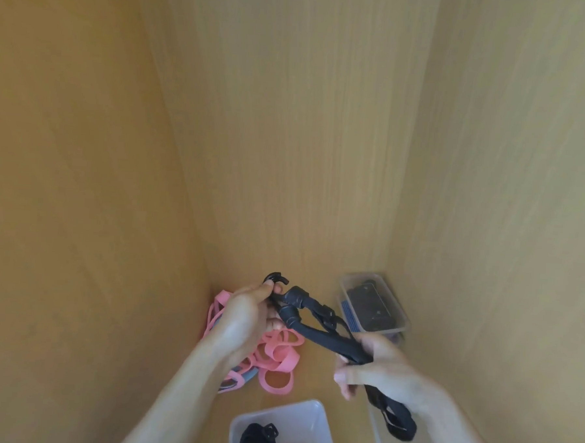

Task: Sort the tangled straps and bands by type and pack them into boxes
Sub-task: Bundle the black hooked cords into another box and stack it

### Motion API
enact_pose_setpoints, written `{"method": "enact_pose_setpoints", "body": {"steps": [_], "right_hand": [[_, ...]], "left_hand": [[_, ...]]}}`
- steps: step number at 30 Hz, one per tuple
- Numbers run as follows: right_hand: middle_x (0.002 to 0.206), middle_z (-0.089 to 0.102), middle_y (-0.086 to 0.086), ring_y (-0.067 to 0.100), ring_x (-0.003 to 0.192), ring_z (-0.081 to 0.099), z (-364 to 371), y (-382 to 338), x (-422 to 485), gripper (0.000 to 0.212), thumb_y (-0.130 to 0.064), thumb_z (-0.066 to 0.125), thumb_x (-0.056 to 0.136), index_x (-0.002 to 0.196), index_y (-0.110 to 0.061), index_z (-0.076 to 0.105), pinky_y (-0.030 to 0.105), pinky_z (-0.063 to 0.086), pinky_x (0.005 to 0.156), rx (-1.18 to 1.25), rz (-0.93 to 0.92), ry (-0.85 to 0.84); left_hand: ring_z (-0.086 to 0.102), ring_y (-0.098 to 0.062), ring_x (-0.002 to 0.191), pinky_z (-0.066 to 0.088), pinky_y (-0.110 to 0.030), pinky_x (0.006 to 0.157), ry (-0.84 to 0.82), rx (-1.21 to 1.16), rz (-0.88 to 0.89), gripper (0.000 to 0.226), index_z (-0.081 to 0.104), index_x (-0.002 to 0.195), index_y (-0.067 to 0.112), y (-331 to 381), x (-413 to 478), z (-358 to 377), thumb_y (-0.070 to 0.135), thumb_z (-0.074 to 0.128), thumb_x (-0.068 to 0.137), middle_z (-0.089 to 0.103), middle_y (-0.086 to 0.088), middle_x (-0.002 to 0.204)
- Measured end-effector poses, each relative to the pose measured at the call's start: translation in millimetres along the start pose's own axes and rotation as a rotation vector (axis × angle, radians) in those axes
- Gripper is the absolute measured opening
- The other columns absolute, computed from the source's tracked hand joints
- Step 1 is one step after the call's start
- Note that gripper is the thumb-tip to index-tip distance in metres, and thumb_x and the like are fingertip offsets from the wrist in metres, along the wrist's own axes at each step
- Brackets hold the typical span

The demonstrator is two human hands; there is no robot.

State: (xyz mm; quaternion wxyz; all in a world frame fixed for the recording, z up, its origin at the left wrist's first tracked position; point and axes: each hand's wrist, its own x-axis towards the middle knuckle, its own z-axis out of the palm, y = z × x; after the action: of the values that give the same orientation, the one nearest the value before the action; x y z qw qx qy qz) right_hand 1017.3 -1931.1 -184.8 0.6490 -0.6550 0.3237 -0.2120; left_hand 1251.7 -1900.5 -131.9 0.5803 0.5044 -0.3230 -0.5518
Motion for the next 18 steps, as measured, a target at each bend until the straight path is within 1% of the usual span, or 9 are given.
{"method": "enact_pose_setpoints", "body": {"steps": [1,3,4,6,9,11,14,17,18], "right_hand": [[0.065,0.062,0.014,0.024,0.053,0.058,-2.6,0.4,-3.0,0.029,-0.007,0.084,0.075,0.09,-0.004,0.059,0.034,0.051,0.059,0.098,0.014,-0.102],[0.061,0.051,0.008,0.013,0.044,0.048,-5.6,2.2,-5.4,0.042,-0.015,0.084,0.079,0.107,-0.002,0.056,0.024,0.041,0.046,0.32,0.031,-0.285],[0.061,0.045,0.004,0.008,0.042,0.042,-7.9,4.1,-4.8,0.045,-0.022,0.08,0.084,0.115,-0.001,0.054,0.02,0.034,0.043,0.409,0.02,-0.343],[0.063,0.037,0.001,0.005,0.044,0.033,-14.4,9.1,-1.7,0.045,-0.035,0.067,0.096,0.118,0.002,0.055,0.018,0.029,0.046,0.459,0.009,-0.386],[0.064,0.035,0.002,0.009,0.046,0.03,-19.2,18.2,1.2,0.047,-0.041,0.047,0.106,0.114,0.004,0.059,0.02,0.031,0.05,0.45,0.071,-0.35],[0.064,0.038,0.004,0.012,0.047,0.033,-19.9,25.5,1.1,0.042,-0.041,0.054,0.103,0.106,0.0,0.061,0.024,0.032,0.051,0.472,0.103,-0.274],[0.067,0.042,0.01,0.019,0.052,0.039,-16.6,28.7,-0.9,0.035,-0.036,0.07,0.093,0.099,-0.002,0.063,0.028,0.036,0.055,0.412,0.077,-0.092],[0.071,0.054,0.016,0.025,0.059,0.051,-14.4,28.3,-2.6,0.04,-0.035,0.072,0.088,0.104,0.001,0.063,0.031,0.044,0.061,0.254,0.052,0.058],[0.075,0.06,0.02,0.028,0.062,0.056,-14.6,28.2,-3.1,0.041,-0.033,0.071,0.089,0.108,0.002,0.062,0.034,0.047,0.064,0.23,0.05,0.086]], "left_hand": [[0.057,-0.025,0.064,0.048,-0.032,0.055,-0.052,-0.024,-0.003,0.036,0.053,0.078,0.011,1.1,-0.7,-0.9,0.015,0.035,0.108,0.062,-0.014,0.08],[0.052,-0.027,0.072,0.045,-0.034,0.059,-0.116,-0.074,0.006,0.035,0.054,0.075,0.011,2.2,-1.7,-2.5,0.014,0.038,0.106,0.054,-0.014,0.085],[0.05,-0.028,0.075,0.045,-0.035,0.061,-0.142,-0.096,0.01,0.035,0.055,0.074,0.011,2.6,-2.0,-2.0,0.014,0.039,0.105,0.053,-0.014,0.085],[0.053,-0.03,0.077,0.049,-0.037,0.061,-0.182,-0.123,0.013,0.031,0.054,0.076,0.01,4.6,-3.6,0.3,0.014,0.04,0.104,0.057,-0.011,0.08],[0.066,-0.028,0.072,0.059,-0.039,0.066,-0.175,-0.108,0.04,0.023,0.055,0.085,0.006,7.8,-4.7,1.6,0.013,0.042,0.104,0.067,-0.013,0.08],[0.072,-0.03,0.08,0.061,-0.039,0.072,-0.1,-0.048,0.081,0.024,0.059,0.091,0.003,7.4,-4.1,1.7,0.013,0.043,0.106,0.071,-0.018,0.086],[0.075,-0.03,0.089,0.061,-0.03,0.075,0.044,0.119,0.138,0.023,0.062,0.098,-0.002,4.0,-2.1,0.2,0.015,0.048,0.105,0.076,-0.015,0.09],[0.076,-0.017,0.084,0.06,-0.029,0.08,0.121,0.374,0.163,0.025,0.067,0.101,0.001,-0.8,0.9,-5.9,0.023,0.053,0.104,0.076,-0.01,0.092],[0.074,-0.009,0.076,0.059,-0.025,0.073,0.138,0.477,0.162,0.026,0.068,0.1,0.006,-2.0,1.9,-9.4,0.028,0.054,0.103,0.076,-0.003,0.088]]}}
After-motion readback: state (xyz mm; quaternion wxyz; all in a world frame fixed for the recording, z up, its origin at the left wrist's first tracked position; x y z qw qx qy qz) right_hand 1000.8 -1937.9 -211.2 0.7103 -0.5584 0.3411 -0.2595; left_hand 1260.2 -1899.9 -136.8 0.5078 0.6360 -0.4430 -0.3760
